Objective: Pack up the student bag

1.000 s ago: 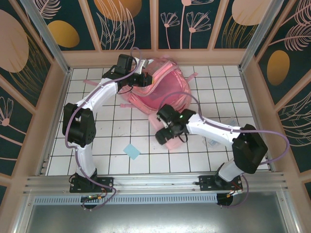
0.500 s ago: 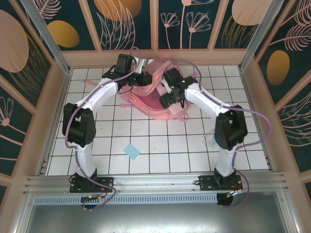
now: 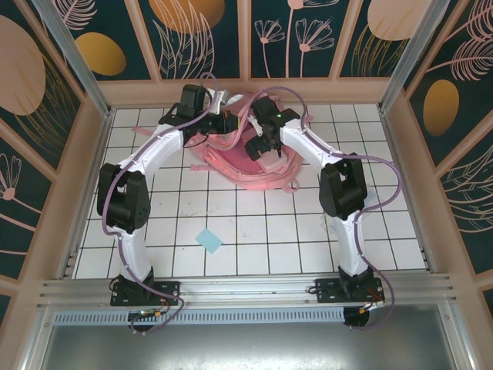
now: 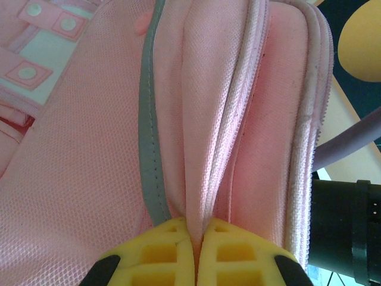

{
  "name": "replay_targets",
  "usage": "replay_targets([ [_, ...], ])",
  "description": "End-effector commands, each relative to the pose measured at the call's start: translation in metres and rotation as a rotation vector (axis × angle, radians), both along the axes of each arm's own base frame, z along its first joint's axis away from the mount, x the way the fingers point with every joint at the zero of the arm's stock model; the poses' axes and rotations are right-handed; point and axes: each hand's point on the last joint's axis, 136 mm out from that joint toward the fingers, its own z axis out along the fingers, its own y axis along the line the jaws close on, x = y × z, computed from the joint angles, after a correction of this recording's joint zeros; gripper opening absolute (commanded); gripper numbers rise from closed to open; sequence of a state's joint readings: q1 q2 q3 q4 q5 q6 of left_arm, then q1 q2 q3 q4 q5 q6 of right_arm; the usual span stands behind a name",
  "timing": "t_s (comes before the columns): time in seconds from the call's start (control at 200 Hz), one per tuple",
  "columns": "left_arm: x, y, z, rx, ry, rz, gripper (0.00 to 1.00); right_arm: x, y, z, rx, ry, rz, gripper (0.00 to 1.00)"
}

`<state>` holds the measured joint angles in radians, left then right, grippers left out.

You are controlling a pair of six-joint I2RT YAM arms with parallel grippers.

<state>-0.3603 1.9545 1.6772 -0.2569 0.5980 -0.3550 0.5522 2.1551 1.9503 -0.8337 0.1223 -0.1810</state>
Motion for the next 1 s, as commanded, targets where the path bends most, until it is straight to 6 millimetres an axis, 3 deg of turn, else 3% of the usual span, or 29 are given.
replay_targets([
  [0.0,-0.009,-0.013,0.045,-0.082,-0.104,-0.063,0.00,-0.003,0.005,0.053,0.103,-0.077,-0.018,0.99],
  [0.15,-0.009,-0.013,0.045,-0.085,-0.099,-0.061,0.00,-0.036,-0.018,0.059,0.162,-0.059,-0.148,0.98],
  [0.3,-0.009,-0.014,0.043,-0.098,-0.087,-0.062,0.00,-0.076,-0.038,0.054,0.278,-0.048,-0.285,0.78],
  [0.445,-0.009,-0.016,0.041,-0.120,-0.068,-0.063,0.00,-0.096,-0.038,0.045,0.456,-0.052,-0.374,0.60],
  [0.495,-0.008,-0.017,0.039,-0.124,-0.061,-0.062,0.00,-0.093,-0.037,0.042,0.515,-0.068,-0.414,0.50],
  [0.6,-0.008,-0.017,0.036,-0.127,-0.048,-0.057,0.00,-0.087,-0.030,0.036,0.633,-0.084,-0.481,0.38],
  [0.745,-0.008,-0.018,0.035,-0.133,-0.042,-0.054,0.00,-0.081,-0.031,0.022,0.703,-0.108,-0.552,0.37],
  [0.76,-0.008,-0.018,0.035,-0.134,-0.041,-0.053,0.00,-0.076,-0.040,0.020,0.709,-0.116,-0.576,0.37],
  [0.81,-0.008,-0.018,0.035,-0.135,-0.040,-0.052,0.00,-0.071,-0.042,0.015,0.718,-0.115,-0.596,0.37],
  [0.995,-0.011,-0.017,0.038,-0.143,-0.038,-0.055,0.00,-0.051,-0.031,-0.002,0.775,-0.112,-0.593,0.38],
])
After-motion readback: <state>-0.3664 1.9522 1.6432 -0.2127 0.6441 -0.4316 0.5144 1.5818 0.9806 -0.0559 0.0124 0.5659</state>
